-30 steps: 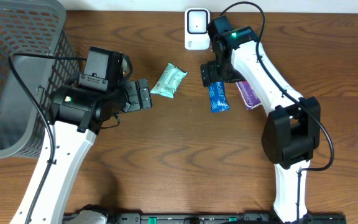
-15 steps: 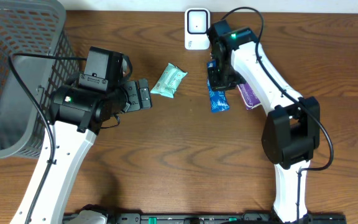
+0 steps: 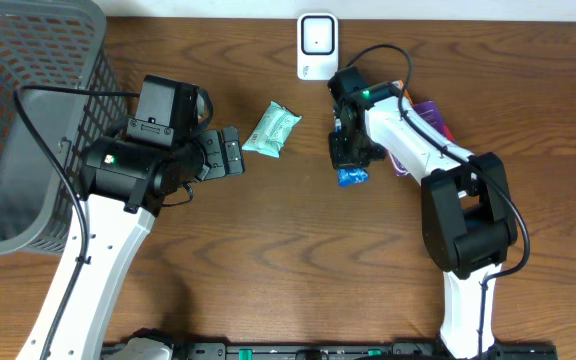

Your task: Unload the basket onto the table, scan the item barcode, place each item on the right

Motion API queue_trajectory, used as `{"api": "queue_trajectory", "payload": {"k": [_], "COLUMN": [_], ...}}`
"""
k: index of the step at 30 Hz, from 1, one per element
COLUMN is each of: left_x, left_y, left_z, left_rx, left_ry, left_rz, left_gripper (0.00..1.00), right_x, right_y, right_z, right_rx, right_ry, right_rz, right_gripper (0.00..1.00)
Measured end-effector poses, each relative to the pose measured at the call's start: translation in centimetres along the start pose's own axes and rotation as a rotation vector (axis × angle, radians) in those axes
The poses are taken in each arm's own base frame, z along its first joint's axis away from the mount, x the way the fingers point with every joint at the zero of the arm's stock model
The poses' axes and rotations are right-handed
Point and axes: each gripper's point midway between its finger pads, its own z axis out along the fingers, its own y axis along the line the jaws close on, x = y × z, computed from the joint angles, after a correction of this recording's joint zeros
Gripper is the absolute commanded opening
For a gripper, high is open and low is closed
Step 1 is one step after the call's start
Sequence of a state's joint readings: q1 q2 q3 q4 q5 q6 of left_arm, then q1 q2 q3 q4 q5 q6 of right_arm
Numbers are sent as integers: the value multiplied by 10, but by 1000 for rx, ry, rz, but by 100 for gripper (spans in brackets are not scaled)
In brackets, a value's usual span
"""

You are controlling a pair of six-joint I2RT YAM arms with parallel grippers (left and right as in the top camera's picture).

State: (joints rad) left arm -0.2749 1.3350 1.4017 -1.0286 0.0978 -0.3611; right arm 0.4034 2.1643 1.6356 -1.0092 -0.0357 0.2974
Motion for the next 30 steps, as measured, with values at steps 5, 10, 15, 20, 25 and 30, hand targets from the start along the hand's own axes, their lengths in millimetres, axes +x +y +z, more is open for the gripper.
{"api": "queue_trajectory", "payload": {"k": [5,10,15,20,25,30], "left_x": [0,0,0,0,0,0], "left_y": [0,0,0,0,0,0], "left_z": [0,0,0,0,0,0], "left_rx": [0,0,0,0,0,0], "left_ry": [0,0,0,0,0,0], "left_rz": [0,0,0,0,0,0], "left_gripper": [98,98,98,98,98,98], "right_x": [19,-9,-28,-37,-46,-59], "right_y": [13,16,-28,-104,-169,-203], "right_z": [-9,-59,-95,-101,-102,-102], "right_rx": [-67,-58,80,174,89,-104], "right_ry": [118,46,-27,-34,-62,-142], "right_rz": [12,-8,38,166,249,266], "right_gripper": [7,60,67,69,73,62]}}
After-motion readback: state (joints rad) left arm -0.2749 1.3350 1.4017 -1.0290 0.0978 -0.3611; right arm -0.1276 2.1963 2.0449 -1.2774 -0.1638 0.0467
